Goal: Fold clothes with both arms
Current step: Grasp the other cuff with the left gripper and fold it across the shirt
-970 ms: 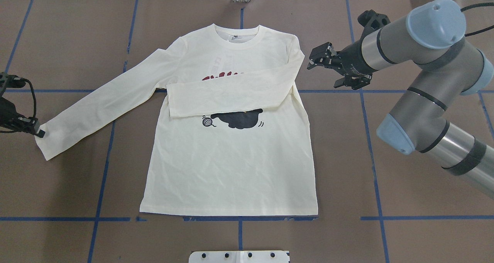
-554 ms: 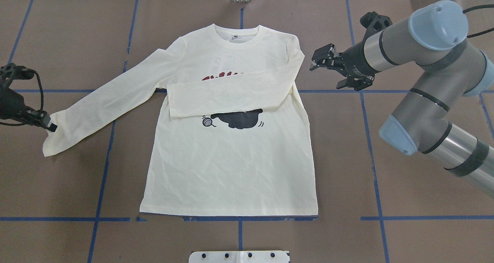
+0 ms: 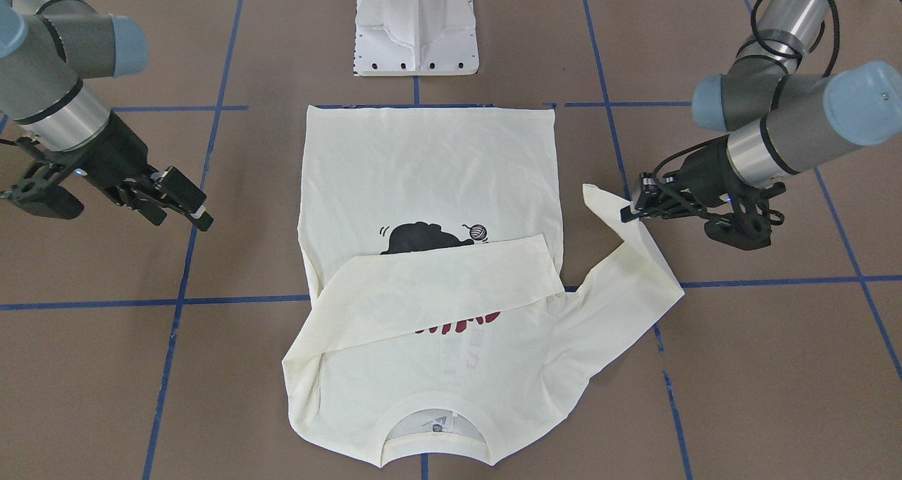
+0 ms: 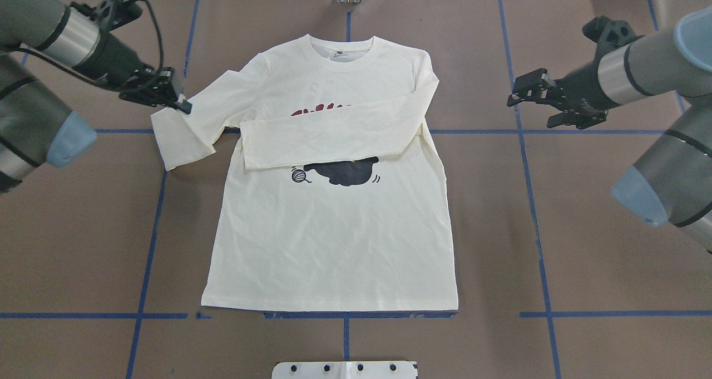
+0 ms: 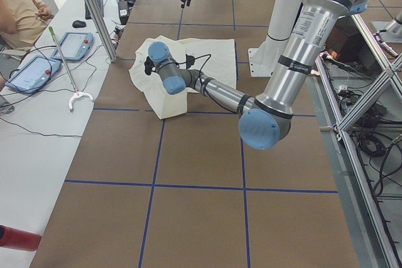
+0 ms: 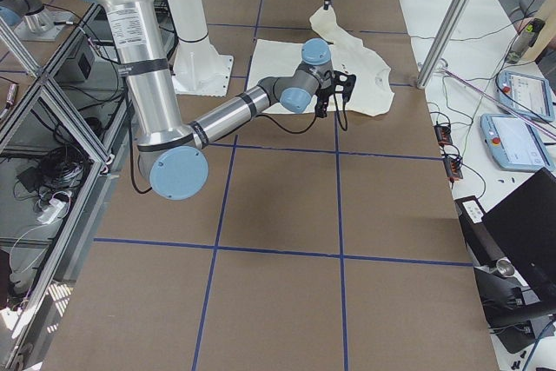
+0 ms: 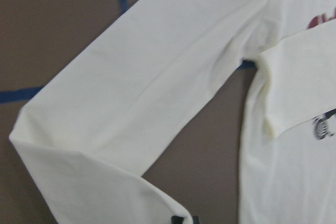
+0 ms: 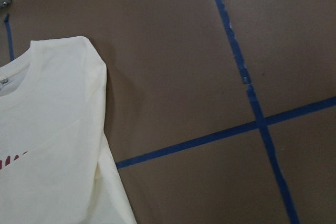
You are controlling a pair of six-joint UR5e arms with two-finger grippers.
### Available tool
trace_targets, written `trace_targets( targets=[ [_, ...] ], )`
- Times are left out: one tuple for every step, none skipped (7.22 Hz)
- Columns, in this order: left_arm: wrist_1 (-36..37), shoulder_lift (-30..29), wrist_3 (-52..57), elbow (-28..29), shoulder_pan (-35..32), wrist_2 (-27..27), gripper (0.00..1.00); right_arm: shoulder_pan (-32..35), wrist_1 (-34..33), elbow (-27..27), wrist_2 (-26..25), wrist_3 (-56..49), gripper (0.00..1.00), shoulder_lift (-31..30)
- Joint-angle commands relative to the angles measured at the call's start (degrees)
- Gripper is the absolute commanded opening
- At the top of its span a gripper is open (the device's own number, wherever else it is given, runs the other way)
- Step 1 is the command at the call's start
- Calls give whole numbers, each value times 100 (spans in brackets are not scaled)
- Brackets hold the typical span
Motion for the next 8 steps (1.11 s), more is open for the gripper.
trace_targets(
  targets=[
    [-11, -1497, -1598, 294, 830, 1409, 0, 858, -8, 53, 668, -1250, 100, -641],
    [-37, -2191, -1865, 774, 1558, 2446, 0, 1001, -8, 36, 766, -1394, 100, -722],
    [-116, -2981, -1999, 1571, 2174, 3239, 0, 1020, 0, 53, 784, -1405, 100, -766],
    [-299, -3355, -2104, 2075, 2485, 3778, 0, 1020, 1, 53, 776, -1405, 100, -810],
    [-719, -3402, -2123, 2419, 2627, 3862, 0, 1020, 9, 44, 758, -1405, 100, -837],
    [-941, -3498, -2106, 2640, 2690, 3976, 80, 1020, 9, 36, 741, -1396, 100, -837],
    [-925, -3516, -2219, 2599, 2708, 3985, 85, 985, 1, 27, 706, -1300, 100, -759],
    [-864, -3456, -2359, 2268, 2699, 3933, 85, 767, 1, 35, 679, -1264, 100, -636]
  ],
)
